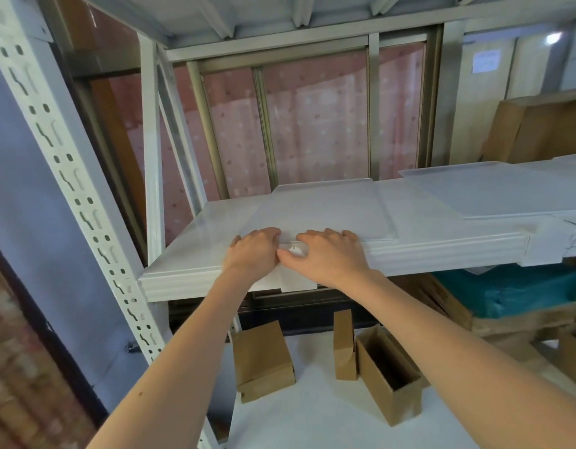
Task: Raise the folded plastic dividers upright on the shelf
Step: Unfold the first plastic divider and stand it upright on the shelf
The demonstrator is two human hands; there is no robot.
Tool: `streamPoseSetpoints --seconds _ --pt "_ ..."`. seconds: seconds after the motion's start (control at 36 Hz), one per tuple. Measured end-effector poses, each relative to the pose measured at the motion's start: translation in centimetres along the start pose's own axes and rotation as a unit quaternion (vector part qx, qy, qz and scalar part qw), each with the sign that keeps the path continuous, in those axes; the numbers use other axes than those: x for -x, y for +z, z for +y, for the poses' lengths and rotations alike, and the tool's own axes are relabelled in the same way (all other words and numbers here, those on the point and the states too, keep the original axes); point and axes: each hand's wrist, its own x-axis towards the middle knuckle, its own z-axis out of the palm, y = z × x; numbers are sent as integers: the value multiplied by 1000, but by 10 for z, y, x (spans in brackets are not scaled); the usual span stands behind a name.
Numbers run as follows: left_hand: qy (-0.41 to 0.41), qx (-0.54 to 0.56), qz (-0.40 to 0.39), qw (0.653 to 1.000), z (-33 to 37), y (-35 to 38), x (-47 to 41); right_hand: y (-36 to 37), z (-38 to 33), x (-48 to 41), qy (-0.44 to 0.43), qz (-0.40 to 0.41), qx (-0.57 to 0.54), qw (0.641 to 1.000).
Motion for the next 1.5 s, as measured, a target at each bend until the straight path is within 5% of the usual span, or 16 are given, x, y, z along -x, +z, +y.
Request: streamPoseSetpoints --seconds 0.75,1.0,1.14,1.5 --pt "-40 -14 -13 999 -13 8 -10 -24 13 -23 -57 -153 -220 962" --pt "-27 -46 -41 998 -6 10 -18 -18 18 -22 -74 -156 18 985" --pt "31 -117 -58 991 -22 21 -27 -14 21 -22 -78 -140 1 987" --pt "31 -128 -74 989 -31 17 -22 -20 20 -23 -73 -158 -93 980"
